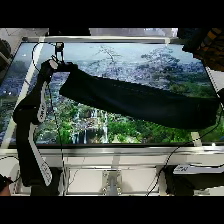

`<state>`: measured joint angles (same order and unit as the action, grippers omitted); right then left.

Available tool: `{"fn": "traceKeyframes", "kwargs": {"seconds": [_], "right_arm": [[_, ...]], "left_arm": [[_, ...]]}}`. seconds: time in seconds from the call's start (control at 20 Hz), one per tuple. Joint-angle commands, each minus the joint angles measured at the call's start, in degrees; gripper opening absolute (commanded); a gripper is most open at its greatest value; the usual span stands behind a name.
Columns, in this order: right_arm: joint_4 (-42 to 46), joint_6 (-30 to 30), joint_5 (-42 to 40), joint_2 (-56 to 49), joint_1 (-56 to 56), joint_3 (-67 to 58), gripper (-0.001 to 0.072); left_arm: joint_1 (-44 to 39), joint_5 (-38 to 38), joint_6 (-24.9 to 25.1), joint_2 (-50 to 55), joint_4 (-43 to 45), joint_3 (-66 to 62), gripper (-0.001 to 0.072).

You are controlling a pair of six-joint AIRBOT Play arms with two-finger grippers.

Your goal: Fold the clothes and pants, and hang the long-sleeved shirts on hangers.

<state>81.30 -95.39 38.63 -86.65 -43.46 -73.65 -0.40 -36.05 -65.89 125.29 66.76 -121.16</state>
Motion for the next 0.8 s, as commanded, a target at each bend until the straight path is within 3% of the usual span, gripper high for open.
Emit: {"fn": "traceKeyframes", "kwargs": {"seconds": [0.0,0.15,0.3,0.55,0.75], "right_arm": [[-0.3,-0.4,-9.8,-1.5,1.7,0.1,0.0008],[0.0,-0.6,-12.6,-3.3,1.7,1.4,0.0008],[0.1,-0.9,-18.8,-3.3,1.7,4.2,0.0008],[0.0,5.7,-20.8,-1.4,2.1,4.7,0.0008],[-0.1,5.9,-21.5,0.2,2.1,4.7,0.0008]], "left_arm": [[-2.0,11.1,1.6,-0.7,1.6,0.0,0.0028],[-2.5,11.3,-1.3,-0.7,1.7,0.5,0.0027],[-3.8,11.6,-0.7,-2.3,5.9,0.6,0.0027],[-4.0,11.4,-1.2,-10.0,9.7,3.4,0.0027],[-1.3,6.5,-10.6,-11.1,9.8,4.4,0.0027]]}}
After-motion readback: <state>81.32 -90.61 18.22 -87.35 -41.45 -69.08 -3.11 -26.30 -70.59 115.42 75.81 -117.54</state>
